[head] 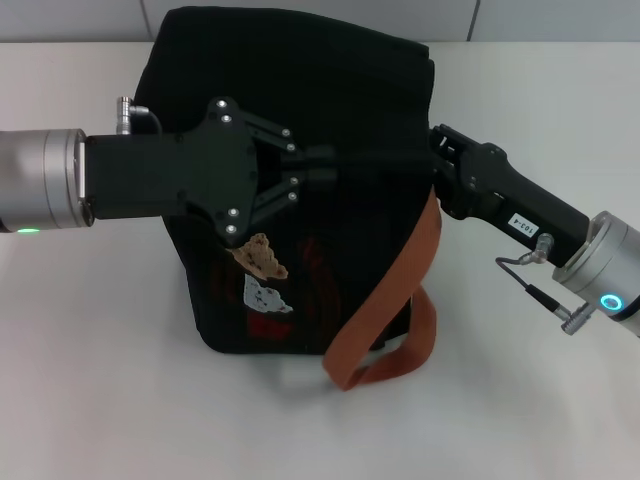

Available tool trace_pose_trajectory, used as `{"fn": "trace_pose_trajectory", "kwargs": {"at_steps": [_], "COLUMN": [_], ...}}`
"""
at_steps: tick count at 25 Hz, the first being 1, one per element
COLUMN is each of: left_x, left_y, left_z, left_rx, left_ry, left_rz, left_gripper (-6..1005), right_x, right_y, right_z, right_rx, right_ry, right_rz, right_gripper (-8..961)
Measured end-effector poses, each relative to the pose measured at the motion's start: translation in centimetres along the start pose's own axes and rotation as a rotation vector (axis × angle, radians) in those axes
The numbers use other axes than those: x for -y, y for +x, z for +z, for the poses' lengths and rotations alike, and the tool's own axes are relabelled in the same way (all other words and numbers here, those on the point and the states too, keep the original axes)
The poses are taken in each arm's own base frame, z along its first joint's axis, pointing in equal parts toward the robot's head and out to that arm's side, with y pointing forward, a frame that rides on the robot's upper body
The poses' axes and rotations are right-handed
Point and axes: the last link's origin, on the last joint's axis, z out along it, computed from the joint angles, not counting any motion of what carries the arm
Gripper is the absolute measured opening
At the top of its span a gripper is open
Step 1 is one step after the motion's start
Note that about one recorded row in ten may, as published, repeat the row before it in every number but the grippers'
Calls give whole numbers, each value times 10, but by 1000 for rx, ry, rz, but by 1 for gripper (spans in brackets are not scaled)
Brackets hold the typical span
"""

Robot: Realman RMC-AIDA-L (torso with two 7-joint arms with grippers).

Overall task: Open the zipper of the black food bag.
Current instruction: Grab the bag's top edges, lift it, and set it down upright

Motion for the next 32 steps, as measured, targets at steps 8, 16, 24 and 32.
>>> {"fn": "trace_pose_trajectory", "kwargs": {"at_steps": [8,16,24,32], "left_x": [0,-1,1,-1], "left_y": [0,-1,-4,-4], "left_z": [0,0,-2,-11], "left_rx": [0,-2,-6,-67], "left_ry": [0,7,39,121], "left_rz": [-1,2,-4,12], "left_gripper": [89,89,84,74], "right_x": [1,3,3,1], "right_y": [1,2,1,0], "right_z": [0,-5,-10,-9], "right_rx": [-7,-3,-9,20], "right_ry": [9,28,17,17], "right_rz": [15,19,14,72], "right_gripper": [224,153,32,23]}}
